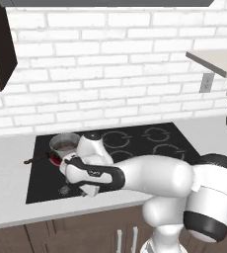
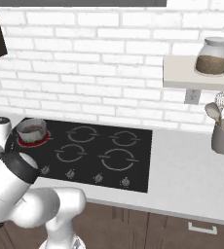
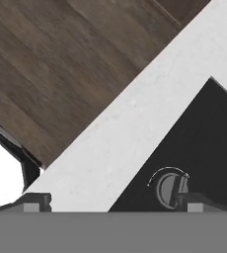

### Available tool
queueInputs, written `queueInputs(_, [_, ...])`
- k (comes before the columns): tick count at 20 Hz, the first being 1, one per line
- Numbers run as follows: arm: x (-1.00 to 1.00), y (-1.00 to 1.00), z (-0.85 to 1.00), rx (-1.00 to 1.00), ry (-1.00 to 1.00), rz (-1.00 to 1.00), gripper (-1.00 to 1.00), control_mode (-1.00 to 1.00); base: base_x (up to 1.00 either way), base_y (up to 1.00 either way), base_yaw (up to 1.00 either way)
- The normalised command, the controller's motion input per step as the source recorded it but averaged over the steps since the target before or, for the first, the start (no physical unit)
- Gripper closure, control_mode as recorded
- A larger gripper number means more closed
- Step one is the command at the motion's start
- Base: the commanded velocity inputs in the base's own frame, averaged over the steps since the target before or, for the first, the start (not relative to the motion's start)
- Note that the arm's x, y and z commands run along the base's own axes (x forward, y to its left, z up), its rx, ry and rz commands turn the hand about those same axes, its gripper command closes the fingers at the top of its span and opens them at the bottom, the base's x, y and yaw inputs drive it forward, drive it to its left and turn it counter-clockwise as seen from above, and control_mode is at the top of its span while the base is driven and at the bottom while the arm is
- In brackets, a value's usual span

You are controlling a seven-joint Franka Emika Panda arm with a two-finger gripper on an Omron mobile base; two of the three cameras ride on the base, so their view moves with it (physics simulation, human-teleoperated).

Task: Turn off the front left burner of the stove.

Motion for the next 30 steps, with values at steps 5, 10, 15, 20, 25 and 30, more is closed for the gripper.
queueInputs(5, [0.22,0.23,-0.07,-0.05,0.07,0.00,-1.00,-1.00,0.00,0.00,0.00])
queueInputs(10, [0.51,0.33,-0.04,-0.04,0.09,0.00,-1.00,-1.00,0.00,0.00,0.00])
queueInputs(15, [0.33,0.15,0.00,0.00,0.01,0.00,-1.00,-1.00,0.00,0.00,0.00])
queueInputs(20, [0.04,0.10,-0.16,-0.04,0.00,0.00,-1.00,-1.00,0.00,0.00,0.00])
queueInputs(25, [0.00,0.03,-0.24,-0.02,0.00,0.00,-1.00,-1.00,0.00,0.00,0.00])
queueInputs(30, [0.01,0.05,-0.12,0.00,0.00,0.00,-1.00,-1.00,0.00,0.00,0.00])
